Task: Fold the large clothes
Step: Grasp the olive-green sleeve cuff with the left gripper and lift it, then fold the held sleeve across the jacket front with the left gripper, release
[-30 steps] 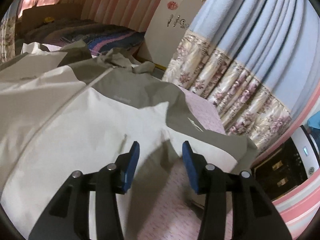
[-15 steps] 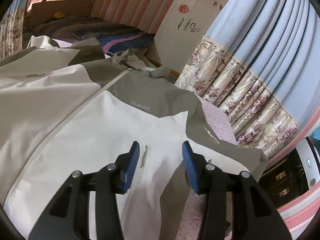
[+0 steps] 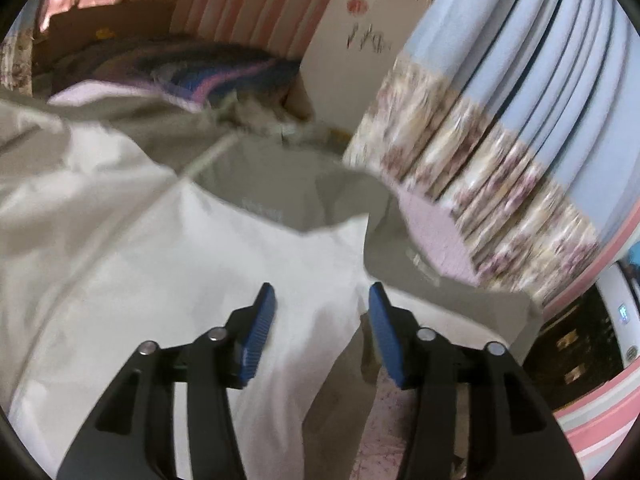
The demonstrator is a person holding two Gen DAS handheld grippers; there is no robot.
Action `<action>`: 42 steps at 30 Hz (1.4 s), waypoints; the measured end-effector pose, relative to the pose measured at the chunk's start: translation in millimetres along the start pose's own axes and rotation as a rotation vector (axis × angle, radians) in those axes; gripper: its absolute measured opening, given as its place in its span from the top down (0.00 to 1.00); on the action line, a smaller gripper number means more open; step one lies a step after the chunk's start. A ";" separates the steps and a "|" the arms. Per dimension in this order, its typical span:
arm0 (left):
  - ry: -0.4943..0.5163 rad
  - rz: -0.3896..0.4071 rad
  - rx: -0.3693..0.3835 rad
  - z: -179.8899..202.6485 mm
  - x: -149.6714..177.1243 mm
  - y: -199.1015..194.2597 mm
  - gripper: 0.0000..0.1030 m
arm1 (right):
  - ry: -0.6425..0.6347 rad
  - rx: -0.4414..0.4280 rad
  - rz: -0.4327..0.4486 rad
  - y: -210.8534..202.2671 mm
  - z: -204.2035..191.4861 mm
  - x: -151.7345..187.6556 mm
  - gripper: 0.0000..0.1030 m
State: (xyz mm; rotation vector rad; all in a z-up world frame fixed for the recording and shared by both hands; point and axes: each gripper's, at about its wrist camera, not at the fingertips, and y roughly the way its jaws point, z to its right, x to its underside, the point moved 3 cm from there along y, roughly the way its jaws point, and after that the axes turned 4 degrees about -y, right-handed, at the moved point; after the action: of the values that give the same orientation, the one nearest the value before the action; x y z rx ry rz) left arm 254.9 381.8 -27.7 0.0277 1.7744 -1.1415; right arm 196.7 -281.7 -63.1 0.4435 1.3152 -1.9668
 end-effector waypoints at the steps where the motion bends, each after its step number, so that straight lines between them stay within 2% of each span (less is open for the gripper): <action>1: 0.018 0.021 -0.011 7.0 -3.4 -1.3 0.98 | -0.002 0.005 -0.023 10.4 2.3 3.3 0.51; 3: 0.045 0.061 -0.025 19.8 -5.9 -16.2 0.99 | 0.002 0.008 -0.041 17.9 7.7 9.2 0.51; 6: 0.060 0.104 0.050 48.3 -13.1 -51.6 0.99 | 0.068 -0.021 -0.019 12.9 25.6 9.9 0.51; 8: 0.093 0.145 0.097 80.1 -21.2 -77.5 0.99 | 0.139 -0.054 0.003 8.3 45.2 5.1 0.48; 11: 0.164 0.181 0.193 140.8 -23.4 -117.7 0.99 | 0.216 -0.084 0.015 12.5 67.2 -1.4 0.34; 13: 0.226 0.185 0.275 189.2 -16.4 -143.7 0.99 | 0.226 -0.059 -0.013 20.8 78.3 -3.7 0.34; 14: 0.262 0.182 0.323 215.1 -7.9 -157.4 0.99 | 0.223 -0.017 -0.006 21.2 83.5 -3.8 0.33; 16: 0.334 0.175 0.393 260.9 14.0 -178.1 0.99 | 0.220 0.033 0.019 17.6 88.9 -2.1 0.19; 19: 0.449 0.108 0.518 329.2 56.4 -200.6 0.99 | 0.186 0.073 0.054 9.0 91.6 2.3 0.18; 22: 0.589 0.003 0.654 397.0 119.2 -223.1 0.99 | 0.168 0.063 0.047 6.2 90.9 7.2 0.17; 25: 0.722 -0.053 0.713 434.0 174.5 -232.5 0.99 | 0.143 0.070 0.032 6.4 89.0 11.6 0.17; 28: 0.822 -0.025 0.654 456.7 218.6 -233.4 0.96 | 0.124 0.078 0.008 8.7 86.9 16.4 0.17; 31: 0.894 -0.020 0.618 465.8 241.2 -228.7 0.94 | 0.144 0.049 -0.021 12.2 87.4 16.8 0.17; 33: 0.903 -0.029 0.615 457.5 236.9 -226.7 0.93 | 0.149 0.040 -0.022 12.4 86.3 14.4 0.17; 37: 0.902 -0.057 0.655 437.2 223.0 -236.6 0.92 | 0.127 0.050 -0.019 13.6 79.2 4.5 0.17; 39: 0.893 -0.068 0.672 430.1 213.9 -241.6 0.91 | 0.111 0.052 -0.016 14.3 73.2 -2.0 0.14; 42: 0.872 -0.129 0.717 419.8 203.5 -240.8 0.91 | 0.087 0.052 -0.009 15.0 62.9 -10.4 0.13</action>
State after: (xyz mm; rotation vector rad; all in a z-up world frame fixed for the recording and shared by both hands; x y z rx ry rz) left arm 333.0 -137.1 -43.2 0.9768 1.9761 -2.0042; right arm 221.2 -337.9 -39.9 0.5544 1.3239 -2.0126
